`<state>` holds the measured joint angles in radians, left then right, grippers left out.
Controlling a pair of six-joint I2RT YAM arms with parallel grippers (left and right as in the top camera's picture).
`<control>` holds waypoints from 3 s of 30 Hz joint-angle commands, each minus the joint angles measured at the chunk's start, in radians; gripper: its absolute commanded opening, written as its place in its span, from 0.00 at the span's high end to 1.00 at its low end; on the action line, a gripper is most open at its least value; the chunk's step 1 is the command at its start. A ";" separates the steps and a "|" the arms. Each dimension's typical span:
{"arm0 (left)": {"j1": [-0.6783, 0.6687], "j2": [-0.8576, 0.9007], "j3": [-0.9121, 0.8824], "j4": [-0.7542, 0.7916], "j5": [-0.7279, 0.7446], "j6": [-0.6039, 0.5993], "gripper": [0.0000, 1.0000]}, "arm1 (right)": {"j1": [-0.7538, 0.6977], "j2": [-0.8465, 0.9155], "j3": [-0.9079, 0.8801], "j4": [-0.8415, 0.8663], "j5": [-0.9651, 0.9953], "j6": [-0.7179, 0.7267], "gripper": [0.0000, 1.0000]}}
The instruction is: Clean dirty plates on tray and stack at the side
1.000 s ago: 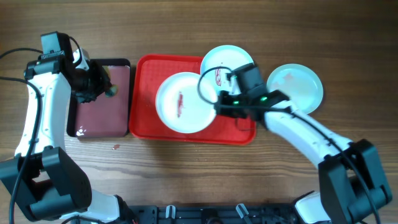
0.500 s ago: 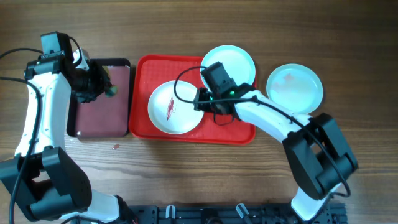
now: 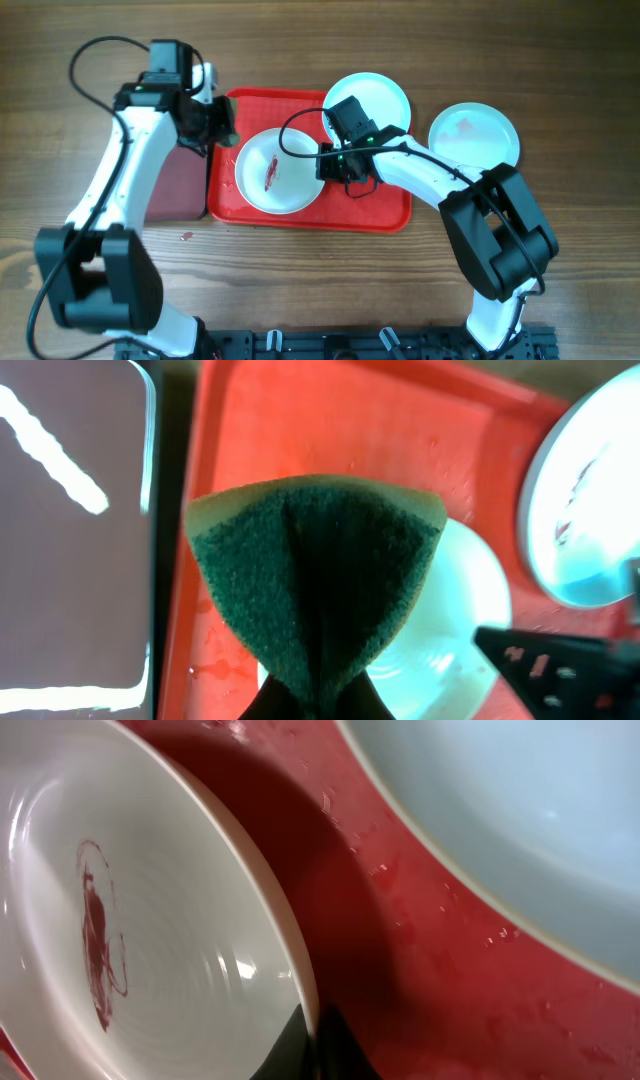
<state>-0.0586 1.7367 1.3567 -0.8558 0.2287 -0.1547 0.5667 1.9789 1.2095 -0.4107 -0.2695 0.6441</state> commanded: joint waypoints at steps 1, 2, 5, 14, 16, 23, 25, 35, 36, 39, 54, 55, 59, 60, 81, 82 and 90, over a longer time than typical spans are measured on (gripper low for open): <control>-0.064 0.122 0.003 0.003 -0.017 0.126 0.96 | 0.002 0.021 0.040 -0.002 -0.018 -0.070 0.96; -0.082 0.150 0.003 0.003 -0.017 0.135 0.96 | 0.002 0.022 0.040 -0.001 -0.016 -0.071 0.96; -0.135 0.237 0.003 -0.028 -0.018 0.178 0.96 | 0.002 0.024 0.040 -0.001 -0.016 -0.078 0.96; -0.245 0.340 -0.026 -0.096 0.088 0.173 0.96 | 0.002 0.027 0.040 0.010 -0.016 -0.069 0.96; -0.272 0.340 -0.026 -0.095 0.124 0.173 0.96 | 0.002 0.027 0.040 0.009 -0.016 -0.069 0.96; -0.309 0.340 -0.070 -0.097 -0.351 -0.352 0.96 | 0.002 0.027 0.040 0.007 -0.011 -0.069 0.96; -0.301 0.340 -0.103 -0.101 -0.451 -0.505 0.96 | 0.002 0.027 0.040 0.006 -0.011 -0.069 0.96; -0.326 0.340 -0.199 0.031 -0.571 -0.608 0.96 | 0.002 0.027 0.040 0.002 -0.007 -0.069 0.96; -0.326 0.340 -0.199 0.030 -0.571 -0.609 0.96 | 0.002 0.027 0.040 0.002 -0.007 -0.069 0.96; -0.317 0.340 -0.199 0.030 -0.623 -0.618 0.96 | 0.002 0.027 0.040 0.002 -0.001 -0.069 0.96; -0.310 0.340 -0.199 0.175 0.265 -0.094 0.96 | 0.002 0.027 0.040 -0.001 0.000 -0.069 0.96; -0.309 0.340 -0.199 0.200 0.246 -0.096 0.96 | 0.002 0.027 0.040 -0.001 -0.001 -0.069 0.96; -0.309 0.340 -0.199 0.262 -0.005 -0.246 0.96 | 0.002 0.027 0.040 -0.002 0.000 -0.069 0.96; -0.309 0.340 -0.199 0.241 -0.125 -0.314 0.96 | 0.002 0.027 0.040 -0.002 0.000 -0.069 0.96; -0.297 0.340 -0.199 0.060 -0.456 -0.044 0.96 | 0.002 0.027 0.040 -0.006 0.000 -0.069 0.96; -0.291 0.340 -0.199 0.088 -0.515 -0.043 0.96 | 0.002 0.027 0.040 -0.006 0.000 -0.069 0.96; -0.247 0.340 -0.199 0.227 -0.626 -0.251 0.96 | 0.002 0.027 0.040 -0.006 0.004 -0.069 0.96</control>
<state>-0.3382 1.9755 1.2217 -0.6353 -0.4038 -0.2977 0.5739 1.9938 1.2392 -0.4038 -0.3054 0.5858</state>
